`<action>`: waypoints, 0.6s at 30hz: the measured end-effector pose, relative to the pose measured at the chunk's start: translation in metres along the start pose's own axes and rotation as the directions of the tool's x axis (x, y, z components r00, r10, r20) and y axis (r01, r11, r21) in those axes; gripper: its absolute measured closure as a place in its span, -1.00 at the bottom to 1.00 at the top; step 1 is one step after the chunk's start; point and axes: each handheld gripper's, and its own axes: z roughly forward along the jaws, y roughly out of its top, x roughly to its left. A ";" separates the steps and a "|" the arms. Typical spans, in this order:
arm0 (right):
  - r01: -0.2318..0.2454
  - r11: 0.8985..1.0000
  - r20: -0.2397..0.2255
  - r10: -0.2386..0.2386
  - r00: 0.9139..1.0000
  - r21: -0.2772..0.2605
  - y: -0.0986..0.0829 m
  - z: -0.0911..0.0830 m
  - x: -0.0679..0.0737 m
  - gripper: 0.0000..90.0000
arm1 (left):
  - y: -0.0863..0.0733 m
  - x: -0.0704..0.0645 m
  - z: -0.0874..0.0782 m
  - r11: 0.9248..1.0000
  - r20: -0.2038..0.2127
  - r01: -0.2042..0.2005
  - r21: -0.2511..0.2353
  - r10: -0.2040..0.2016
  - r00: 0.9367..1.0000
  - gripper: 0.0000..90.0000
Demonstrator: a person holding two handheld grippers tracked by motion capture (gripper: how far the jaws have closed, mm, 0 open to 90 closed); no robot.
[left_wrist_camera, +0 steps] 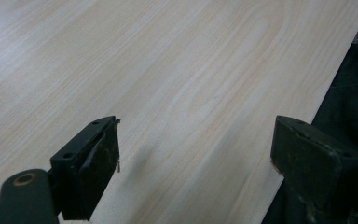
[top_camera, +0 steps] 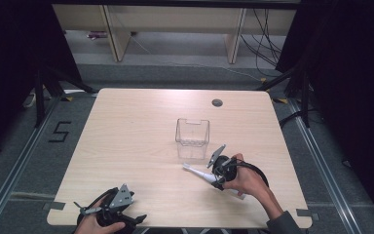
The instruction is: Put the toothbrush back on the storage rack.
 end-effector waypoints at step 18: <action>0.001 0.996 -0.037 0.002 0.999 0.092 0.008 0.012 -0.002 0.26 | 0.000 0.000 0.000 1.000 0.000 -0.001 -0.001 0.001 1.000 -0.67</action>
